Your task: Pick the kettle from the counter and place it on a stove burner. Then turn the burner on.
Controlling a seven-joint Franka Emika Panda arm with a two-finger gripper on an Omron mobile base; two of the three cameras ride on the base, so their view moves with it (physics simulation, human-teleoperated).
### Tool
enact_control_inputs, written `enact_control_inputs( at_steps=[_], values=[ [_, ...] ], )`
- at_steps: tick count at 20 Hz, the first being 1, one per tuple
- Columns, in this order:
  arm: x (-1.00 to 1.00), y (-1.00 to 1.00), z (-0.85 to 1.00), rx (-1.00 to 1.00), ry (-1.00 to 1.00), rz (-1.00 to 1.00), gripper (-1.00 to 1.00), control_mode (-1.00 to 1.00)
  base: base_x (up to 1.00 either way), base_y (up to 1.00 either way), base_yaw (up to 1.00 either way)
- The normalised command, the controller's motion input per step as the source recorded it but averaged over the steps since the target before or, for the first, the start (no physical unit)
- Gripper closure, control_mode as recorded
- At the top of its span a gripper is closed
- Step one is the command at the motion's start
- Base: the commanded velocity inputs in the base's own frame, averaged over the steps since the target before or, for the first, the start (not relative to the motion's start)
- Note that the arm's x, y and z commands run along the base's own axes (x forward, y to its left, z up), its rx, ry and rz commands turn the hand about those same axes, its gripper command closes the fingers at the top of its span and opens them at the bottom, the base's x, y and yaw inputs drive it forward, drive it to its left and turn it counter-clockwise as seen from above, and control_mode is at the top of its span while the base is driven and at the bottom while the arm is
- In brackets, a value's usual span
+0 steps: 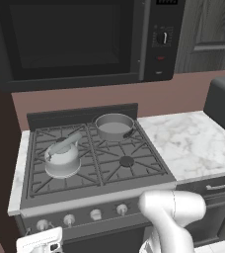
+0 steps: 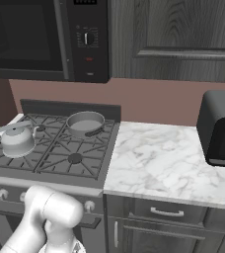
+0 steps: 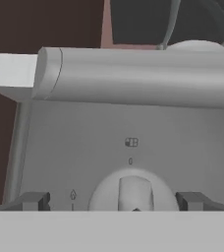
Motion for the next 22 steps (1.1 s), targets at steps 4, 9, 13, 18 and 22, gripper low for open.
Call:
enact_control_inputs(
  at_steps=[4, 9, 13, 18, 22],
  values=[
    [0.07, 0.04, -0.22, -0.06, 0.04, 0.0, -1.0, -1.0, 0.0, 0.0, 0.0],
    [-0.1, 0.0, -0.24, -0.01, 0.01, 0.0, -1.0, -1.0, 0.0, 0.0, 0.0],
    [0.0, 0.0, 0.0, 0.0, 0.0, 0.0, -1.0, -1.0, 0.0, 0.0, 0.0],
    [0.0, 0.0, 0.0, 0.0, 0.0, 0.0, -1.0, -1.0, 0.0, 0.0, 0.0],
    [0.01, -0.05, 0.0, 0.0, -0.01, 0.0, -1.0, -1.0, 0.0, 0.0, 0.0]
  ],
)
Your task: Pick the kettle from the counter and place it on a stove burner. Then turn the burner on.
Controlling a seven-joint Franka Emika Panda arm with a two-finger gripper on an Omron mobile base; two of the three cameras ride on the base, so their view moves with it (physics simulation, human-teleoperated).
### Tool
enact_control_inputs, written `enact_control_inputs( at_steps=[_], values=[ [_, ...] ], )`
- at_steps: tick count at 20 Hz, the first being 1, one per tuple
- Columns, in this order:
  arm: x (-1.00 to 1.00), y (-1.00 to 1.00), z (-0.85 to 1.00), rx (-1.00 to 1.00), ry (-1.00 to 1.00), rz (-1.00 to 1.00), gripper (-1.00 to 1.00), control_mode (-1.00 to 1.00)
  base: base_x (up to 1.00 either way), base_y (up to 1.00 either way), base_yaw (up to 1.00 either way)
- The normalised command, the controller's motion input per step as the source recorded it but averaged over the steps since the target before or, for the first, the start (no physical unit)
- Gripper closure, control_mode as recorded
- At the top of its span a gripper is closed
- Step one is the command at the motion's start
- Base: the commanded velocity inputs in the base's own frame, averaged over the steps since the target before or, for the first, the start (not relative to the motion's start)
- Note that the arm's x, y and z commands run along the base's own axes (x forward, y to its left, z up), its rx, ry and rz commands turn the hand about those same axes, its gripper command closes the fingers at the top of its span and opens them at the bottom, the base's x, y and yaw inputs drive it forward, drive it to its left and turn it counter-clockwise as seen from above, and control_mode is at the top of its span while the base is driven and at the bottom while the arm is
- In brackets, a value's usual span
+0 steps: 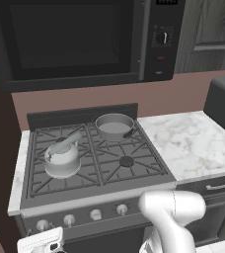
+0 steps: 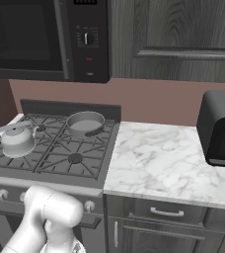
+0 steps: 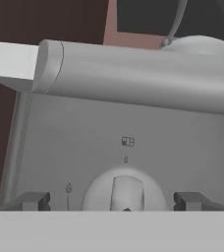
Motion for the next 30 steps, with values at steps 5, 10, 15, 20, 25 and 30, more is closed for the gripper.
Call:
enact_control_inputs(
  at_steps=[5, 10, 15, 20, 25, 30],
  values=[
    [0.0, -0.02, 0.0, 0.0, 0.0, 0.0, -1.0, -1.0, 0.0, 0.0, 0.0],
    [0.0, -0.05, 0.0, 0.0, 0.0, 0.0, -1.0, -1.0, 0.0, 0.0, 0.0],
    [0.0, 0.0, 0.0, 0.0, 0.0, 0.0, -1.0, -1.0, 0.0, 0.0, 0.0],
    [0.0, 0.0, 0.0, 0.0, 0.0, 0.0, 1.0, -1.0, 0.0, 0.0, 0.0],
    [0.0, 0.0, 0.0, 0.0, 0.0, 0.0, 1.0, -1.0, 0.0, 0.0, 0.0],
    [0.0, 0.0, 0.0, 0.0, 0.0, 0.0, 1.0, -1.0, 0.0, 0.0, 0.0]
  ],
)
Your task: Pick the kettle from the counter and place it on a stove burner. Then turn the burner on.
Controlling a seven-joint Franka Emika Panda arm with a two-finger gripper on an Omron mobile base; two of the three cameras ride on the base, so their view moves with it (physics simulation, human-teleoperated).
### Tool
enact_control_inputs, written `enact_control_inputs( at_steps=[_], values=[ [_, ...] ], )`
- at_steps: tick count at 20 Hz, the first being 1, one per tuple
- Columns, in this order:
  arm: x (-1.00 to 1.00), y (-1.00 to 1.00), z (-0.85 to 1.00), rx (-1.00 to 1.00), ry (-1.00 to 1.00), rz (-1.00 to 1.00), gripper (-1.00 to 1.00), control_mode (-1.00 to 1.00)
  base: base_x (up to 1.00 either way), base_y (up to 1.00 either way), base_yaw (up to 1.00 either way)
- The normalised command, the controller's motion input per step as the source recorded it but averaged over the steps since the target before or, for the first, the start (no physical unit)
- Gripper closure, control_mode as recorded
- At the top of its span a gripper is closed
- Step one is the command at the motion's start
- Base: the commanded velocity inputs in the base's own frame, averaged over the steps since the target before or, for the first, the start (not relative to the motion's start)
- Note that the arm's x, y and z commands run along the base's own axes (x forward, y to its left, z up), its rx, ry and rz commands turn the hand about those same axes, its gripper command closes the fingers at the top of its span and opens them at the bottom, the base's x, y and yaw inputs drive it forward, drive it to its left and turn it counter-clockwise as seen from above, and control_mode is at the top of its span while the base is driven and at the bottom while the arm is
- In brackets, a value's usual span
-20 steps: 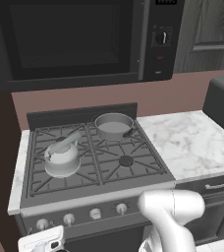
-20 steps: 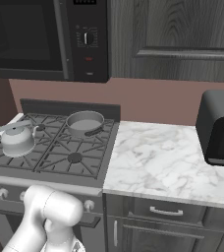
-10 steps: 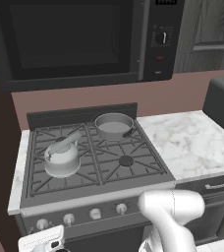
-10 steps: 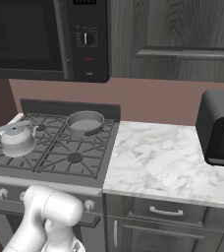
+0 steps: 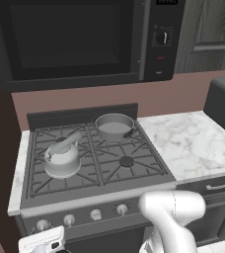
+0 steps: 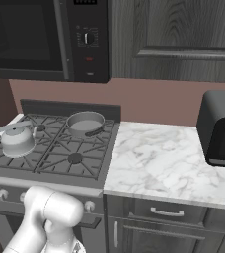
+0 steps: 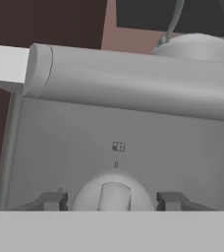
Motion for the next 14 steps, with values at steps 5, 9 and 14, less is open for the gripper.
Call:
enact_control_inputs(
  at_steps=[5, 9, 14],
  values=[
    [-0.03, 0.0, 0.0, -0.02, -0.01, 0.1, 1.0, -1.0, 0.0, 0.0, 0.0],
    [-0.04, 0.0, 0.0, -0.1, 0.0, 0.28, 1.0, -1.0, 0.0, 0.0, 0.0],
    [-0.04, 0.0, 0.0, -0.11, 0.0, 0.3, 1.0, -1.0, 0.0, 0.0, 0.0]
  ],
)
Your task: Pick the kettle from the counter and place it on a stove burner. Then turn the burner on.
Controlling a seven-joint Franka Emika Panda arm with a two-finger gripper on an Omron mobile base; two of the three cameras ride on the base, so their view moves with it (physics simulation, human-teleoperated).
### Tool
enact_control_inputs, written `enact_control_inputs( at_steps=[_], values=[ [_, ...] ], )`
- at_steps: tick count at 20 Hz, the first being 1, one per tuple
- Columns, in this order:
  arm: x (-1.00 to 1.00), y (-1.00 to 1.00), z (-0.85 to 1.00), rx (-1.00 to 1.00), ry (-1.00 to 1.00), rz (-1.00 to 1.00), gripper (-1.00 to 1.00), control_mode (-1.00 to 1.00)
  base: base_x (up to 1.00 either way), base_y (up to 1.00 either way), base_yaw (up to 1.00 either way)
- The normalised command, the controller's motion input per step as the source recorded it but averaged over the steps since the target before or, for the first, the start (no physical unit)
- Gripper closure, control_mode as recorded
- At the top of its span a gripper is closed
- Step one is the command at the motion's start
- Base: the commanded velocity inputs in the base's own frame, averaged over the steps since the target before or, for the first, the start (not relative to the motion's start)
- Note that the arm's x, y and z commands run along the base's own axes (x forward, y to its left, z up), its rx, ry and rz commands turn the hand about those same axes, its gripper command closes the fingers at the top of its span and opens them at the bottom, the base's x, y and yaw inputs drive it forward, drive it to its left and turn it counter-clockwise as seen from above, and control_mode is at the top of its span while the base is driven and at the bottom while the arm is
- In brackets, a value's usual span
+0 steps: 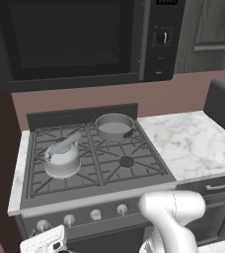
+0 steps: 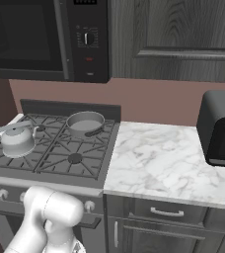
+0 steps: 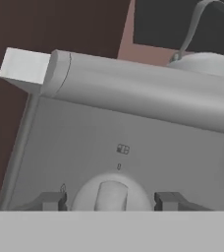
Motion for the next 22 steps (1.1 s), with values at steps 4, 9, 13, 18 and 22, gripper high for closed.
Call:
enact_control_inputs(
  at_steps=[4, 9, 13, 18, 22],
  values=[
    [0.0, 0.0, -0.06, -0.13, 0.0, 0.31, 1.0, -1.0, 0.0, 0.0, 0.0],
    [0.0, 0.0, -0.12, -0.14, 0.09, 0.31, 1.0, -1.0, 0.0, 0.0, 0.0],
    [0.0, 0.03, -0.2, -0.18, 0.25, 0.31, 1.0, -1.0, 0.0, 0.0, 0.0],
    [0.0, 0.01, -0.32, -0.21, 0.25, 0.31, 1.0, -1.0, 0.0, 0.0, 0.0],
    [0.03, 0.03, -0.43, -0.24, 0.27, 0.32, 1.0, -1.0, 0.0, 0.0, 0.0]
  ],
)
